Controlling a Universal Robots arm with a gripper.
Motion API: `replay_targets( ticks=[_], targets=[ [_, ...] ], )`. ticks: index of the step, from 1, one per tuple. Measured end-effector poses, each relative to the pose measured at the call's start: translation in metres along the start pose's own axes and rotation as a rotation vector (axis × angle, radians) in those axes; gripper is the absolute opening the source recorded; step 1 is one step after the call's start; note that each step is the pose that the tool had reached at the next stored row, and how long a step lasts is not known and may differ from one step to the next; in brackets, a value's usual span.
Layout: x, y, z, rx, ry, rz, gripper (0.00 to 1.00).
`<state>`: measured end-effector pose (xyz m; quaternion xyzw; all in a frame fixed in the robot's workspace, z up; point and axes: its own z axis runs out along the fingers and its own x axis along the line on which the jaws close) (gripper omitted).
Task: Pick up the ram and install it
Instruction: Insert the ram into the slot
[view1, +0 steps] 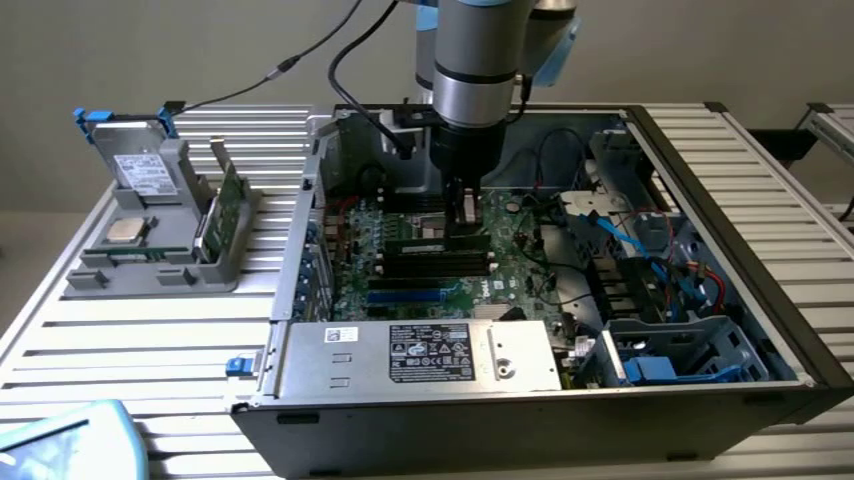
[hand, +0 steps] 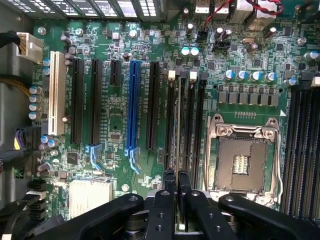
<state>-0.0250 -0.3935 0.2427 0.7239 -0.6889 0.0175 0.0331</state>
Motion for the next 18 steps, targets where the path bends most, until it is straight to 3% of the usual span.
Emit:
replay_targets(
  ticks=[2,3,18],
  targets=[
    [-0.0001,0.0,0.0012,-0.0008,0.0131,0.0,0.13],
    [-0.0002,-0.0001,0.0019,-0.0009,0.0158,0.0,0.13],
    [-0.0009,-0.0002,0.0086,-0.0049,0.0151,0.049,0.13]
  ],
)
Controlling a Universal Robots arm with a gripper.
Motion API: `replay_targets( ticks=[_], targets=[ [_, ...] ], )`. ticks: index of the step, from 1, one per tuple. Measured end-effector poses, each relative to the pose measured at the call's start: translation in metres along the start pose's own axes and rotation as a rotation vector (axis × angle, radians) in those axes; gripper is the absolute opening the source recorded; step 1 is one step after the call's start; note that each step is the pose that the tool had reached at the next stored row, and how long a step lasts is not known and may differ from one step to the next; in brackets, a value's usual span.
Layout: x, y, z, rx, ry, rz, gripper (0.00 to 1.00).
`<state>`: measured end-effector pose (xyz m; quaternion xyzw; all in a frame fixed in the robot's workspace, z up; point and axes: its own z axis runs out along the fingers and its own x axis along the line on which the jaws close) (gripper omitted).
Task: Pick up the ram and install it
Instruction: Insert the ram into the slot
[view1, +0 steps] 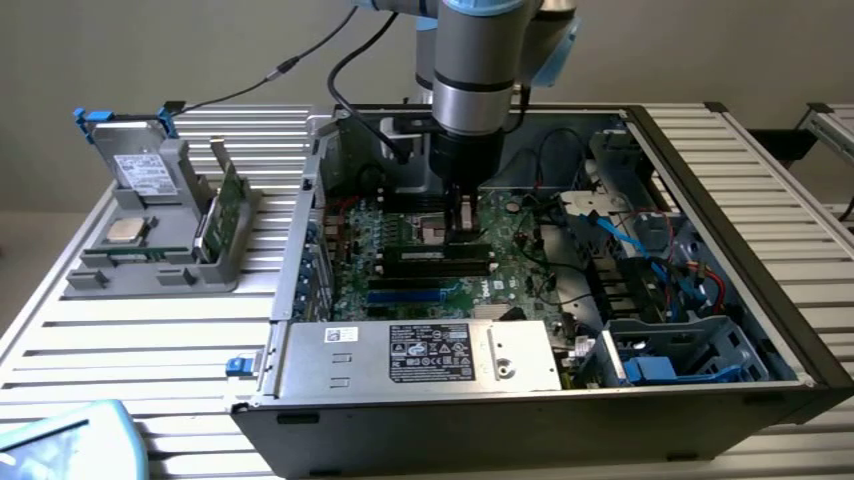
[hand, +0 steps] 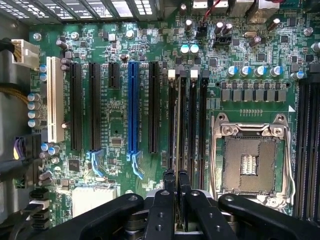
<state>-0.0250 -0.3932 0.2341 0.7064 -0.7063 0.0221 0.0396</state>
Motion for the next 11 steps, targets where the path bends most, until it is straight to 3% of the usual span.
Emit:
replay_targets(
  ticks=[11],
  targets=[
    [-0.0006,-0.0002,0.0065,-0.0012,0.0038,0.014,0.13]
  ],
)
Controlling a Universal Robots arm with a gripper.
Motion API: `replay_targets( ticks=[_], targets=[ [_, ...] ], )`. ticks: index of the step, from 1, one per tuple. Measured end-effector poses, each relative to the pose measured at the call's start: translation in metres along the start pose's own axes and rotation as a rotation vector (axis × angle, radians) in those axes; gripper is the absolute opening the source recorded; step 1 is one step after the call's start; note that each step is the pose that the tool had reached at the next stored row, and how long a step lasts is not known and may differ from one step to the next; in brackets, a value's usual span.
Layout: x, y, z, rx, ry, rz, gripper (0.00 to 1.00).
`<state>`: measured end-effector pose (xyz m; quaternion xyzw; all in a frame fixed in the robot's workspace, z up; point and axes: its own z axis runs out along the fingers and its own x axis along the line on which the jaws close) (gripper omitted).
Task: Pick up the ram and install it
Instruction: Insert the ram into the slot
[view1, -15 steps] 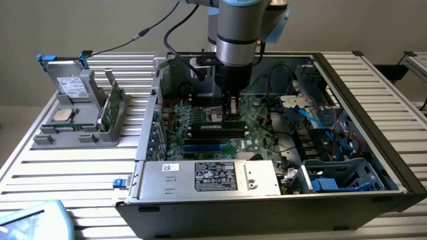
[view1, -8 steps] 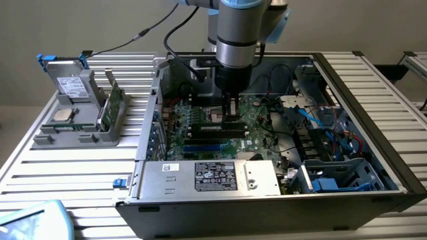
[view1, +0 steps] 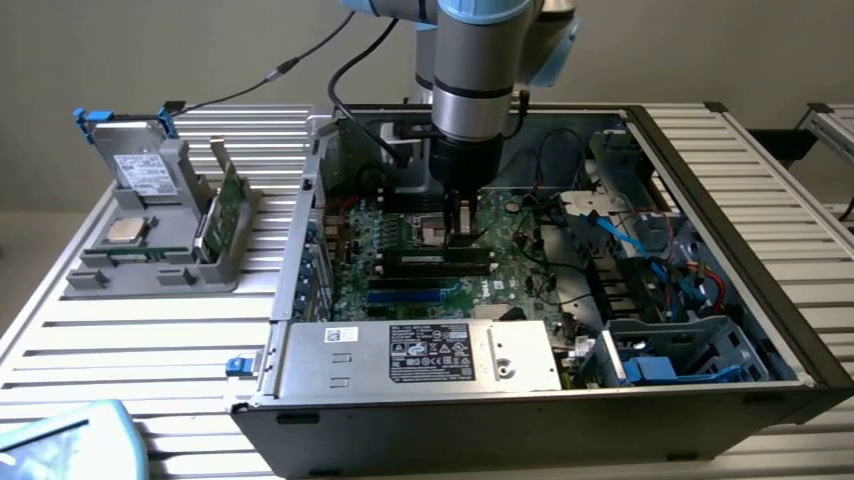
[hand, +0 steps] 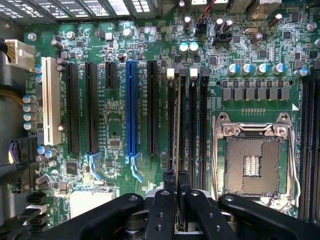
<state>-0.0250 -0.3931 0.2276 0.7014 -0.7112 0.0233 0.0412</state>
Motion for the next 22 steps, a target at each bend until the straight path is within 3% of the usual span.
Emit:
replay_targets(
  ticks=[7,16,22],
  targets=[
    [-0.0002,0.0,0.0008,-0.0004,0.0018,0.002,0.13],
    [-0.0002,-0.0004,0.0003,-0.0116,0.0019,0.001,0.13],
    [-0.0001,-0.0021,-0.0005,-0.0121,0.0023,0.001,0.13]
  ],
)
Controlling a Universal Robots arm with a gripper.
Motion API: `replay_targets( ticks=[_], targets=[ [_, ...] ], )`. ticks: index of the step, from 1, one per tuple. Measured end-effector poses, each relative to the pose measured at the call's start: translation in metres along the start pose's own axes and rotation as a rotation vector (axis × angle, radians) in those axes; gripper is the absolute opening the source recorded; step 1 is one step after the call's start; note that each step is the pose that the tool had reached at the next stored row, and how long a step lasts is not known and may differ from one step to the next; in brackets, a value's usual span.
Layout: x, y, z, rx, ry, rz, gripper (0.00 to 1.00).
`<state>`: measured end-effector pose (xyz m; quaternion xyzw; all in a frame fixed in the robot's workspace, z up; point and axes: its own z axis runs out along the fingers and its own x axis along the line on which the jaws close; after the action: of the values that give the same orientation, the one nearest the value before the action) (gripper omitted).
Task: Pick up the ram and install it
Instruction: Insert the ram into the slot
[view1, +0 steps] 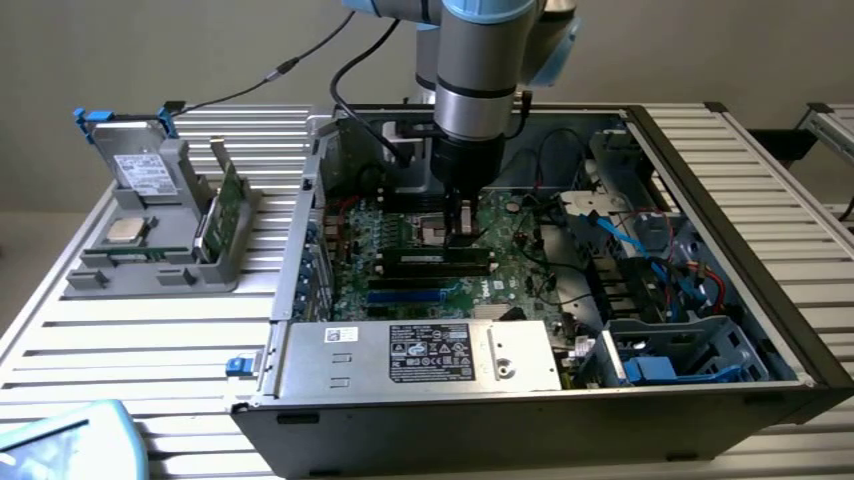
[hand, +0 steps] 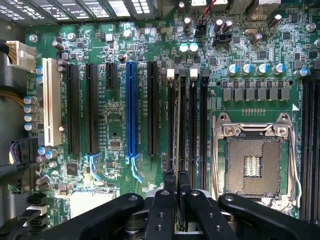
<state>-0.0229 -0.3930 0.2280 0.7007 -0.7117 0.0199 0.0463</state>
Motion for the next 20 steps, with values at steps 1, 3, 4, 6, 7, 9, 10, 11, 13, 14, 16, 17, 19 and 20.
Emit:
replay_targets(
  ticks=[1,3,4,6,7,9,10,11,13,14,16,17,19,20],
  targets=[
    [0.0,0.0,0.0,0.0,0.0005,0.0,0.13],
    [-0.0001,-0.0001,0.0001,0.0002,0.0026,0.0,0.13],
    [-0.0001,-0.0001,0.0001,0.0002,0.0049,0.0,0.13],
    [0.0,-0.0001,0.0,0.0002,0.0132,0.0,0.13],
    [0.0,-0.0001,0.0,0.0003,0.0171,0.001,0.13],
    [0.0,-0.0001,0.0,0.0002,0.0216,0.001,0.13],
    [0.0,-0.0001,0.0,0.0003,0.0216,0.001,0.13],
    [0.0,-0.0001,0.0,0.0003,0.0217,0.001,0.13],
    [-0.0001,-0.0001,0.0003,0.0004,0.0216,0.001,0.13],
    [-0.0001,-0.0001,0.0003,0.0003,0.0217,0.001,0.13],
    [-0.0001,0.0001,0.0004,0.0003,0.0216,0.001,0.13],
    [-0.0001,0.0002,0.0005,0.0003,0.0216,0.001,0.13],
    [-0.0001,0.0004,0.0005,0.0003,0.0217,0.001,0.13],
    [-0.0001,0.0004,0.0007,0.0003,0.0216,0.001,0.13]
  ],
)
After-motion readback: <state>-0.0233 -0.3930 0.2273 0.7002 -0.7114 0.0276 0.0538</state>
